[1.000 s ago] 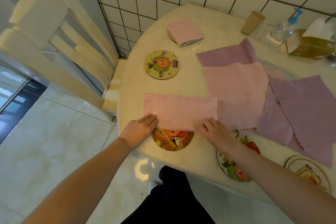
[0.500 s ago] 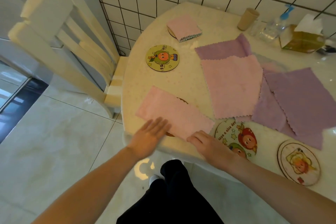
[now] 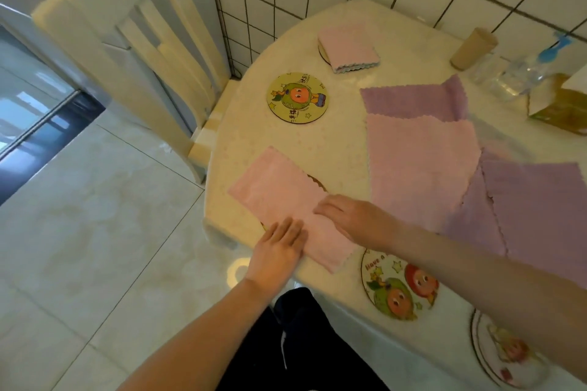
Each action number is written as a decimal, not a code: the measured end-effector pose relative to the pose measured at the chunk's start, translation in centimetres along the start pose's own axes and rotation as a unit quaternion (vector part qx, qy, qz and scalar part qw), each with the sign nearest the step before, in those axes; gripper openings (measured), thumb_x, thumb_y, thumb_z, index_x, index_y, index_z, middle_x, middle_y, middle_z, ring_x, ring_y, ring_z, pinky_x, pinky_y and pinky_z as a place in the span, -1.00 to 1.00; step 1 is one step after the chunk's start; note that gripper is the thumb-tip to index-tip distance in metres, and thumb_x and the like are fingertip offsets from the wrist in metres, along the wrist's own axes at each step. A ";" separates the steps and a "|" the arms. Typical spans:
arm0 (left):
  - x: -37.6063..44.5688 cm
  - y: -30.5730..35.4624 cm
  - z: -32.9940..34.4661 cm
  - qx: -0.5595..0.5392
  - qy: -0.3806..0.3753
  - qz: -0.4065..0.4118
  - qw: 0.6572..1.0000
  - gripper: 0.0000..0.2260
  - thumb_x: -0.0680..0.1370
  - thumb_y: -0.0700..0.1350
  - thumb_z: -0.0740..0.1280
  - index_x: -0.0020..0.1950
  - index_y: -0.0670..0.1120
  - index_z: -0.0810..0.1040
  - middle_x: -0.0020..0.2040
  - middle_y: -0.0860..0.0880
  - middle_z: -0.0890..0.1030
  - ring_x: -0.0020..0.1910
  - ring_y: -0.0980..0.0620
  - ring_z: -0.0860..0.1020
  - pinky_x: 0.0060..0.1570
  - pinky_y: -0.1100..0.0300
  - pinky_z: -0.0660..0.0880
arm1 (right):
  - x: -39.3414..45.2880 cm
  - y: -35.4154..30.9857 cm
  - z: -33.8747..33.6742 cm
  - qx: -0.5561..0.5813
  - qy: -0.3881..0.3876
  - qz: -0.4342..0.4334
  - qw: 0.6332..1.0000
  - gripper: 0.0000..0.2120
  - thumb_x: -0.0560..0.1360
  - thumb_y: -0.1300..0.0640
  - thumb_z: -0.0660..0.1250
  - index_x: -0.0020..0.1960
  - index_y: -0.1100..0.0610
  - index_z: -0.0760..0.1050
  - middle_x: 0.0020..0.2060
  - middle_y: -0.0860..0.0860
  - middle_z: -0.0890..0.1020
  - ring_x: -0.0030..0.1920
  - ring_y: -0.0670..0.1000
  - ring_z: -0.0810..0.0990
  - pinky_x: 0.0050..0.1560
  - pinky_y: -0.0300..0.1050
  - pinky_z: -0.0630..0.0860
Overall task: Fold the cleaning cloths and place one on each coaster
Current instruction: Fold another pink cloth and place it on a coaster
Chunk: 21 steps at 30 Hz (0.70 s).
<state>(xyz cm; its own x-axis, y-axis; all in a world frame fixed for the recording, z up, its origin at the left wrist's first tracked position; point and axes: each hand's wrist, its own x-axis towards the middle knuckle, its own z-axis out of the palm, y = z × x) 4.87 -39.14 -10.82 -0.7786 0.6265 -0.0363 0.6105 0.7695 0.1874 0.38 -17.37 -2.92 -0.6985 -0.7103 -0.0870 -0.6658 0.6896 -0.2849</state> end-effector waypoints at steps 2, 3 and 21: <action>-0.2 0.0 0.2 -0.010 0.006 -0.001 1.000 -0.65 0.49 -0.01 0.19 0.16 -0.07 0.63 0.23 -0.06 0.60 0.23 -0.09 0.56 0.17 0.00 0.51 | 1.9 2.6 -0.5 -0.019 -0.045 0.006 0.999 -0.56 0.50 0.33 0.27 0.36 0.17 0.39 0.30 0.13 0.47 0.28 0.10 0.47 0.20 0.02 0.50; -0.2 0.0 0.2 -0.020 0.007 -0.008 1.000 -0.65 0.50 0.00 0.18 0.16 -0.06 0.63 0.23 -0.06 0.60 0.23 -0.09 0.55 0.18 -0.01 0.50 | 2.7 3.5 -0.6 -0.023 -0.089 -0.006 0.996 -0.60 0.56 0.25 0.21 0.39 0.14 0.37 0.35 0.11 0.44 0.33 0.09 0.42 0.28 0.01 0.43; 2.7 -3.2 -5.1 -0.694 0.138 -0.548 0.446 -0.72 0.62 -0.03 0.22 0.05 -0.21 0.59 -0.05 -0.21 0.68 -0.07 -0.17 0.67 -0.06 -0.01 0.63 | 12.0 8.1 -0.1 0.343 -0.082 0.188 0.917 -0.86 0.51 0.12 0.31 -0.23 0.06 0.51 -0.36 -0.05 0.59 -0.30 0.02 0.58 -0.29 -0.07 0.47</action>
<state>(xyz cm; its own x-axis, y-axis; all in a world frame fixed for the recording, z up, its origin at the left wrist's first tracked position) 0.07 -40.48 -6.48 -0.6036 -0.2188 -0.7667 -0.6886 -0.3417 0.6396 -13.48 -20.30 -6.23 -0.7580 -0.4919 -0.4284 -0.0261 0.6791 -0.7336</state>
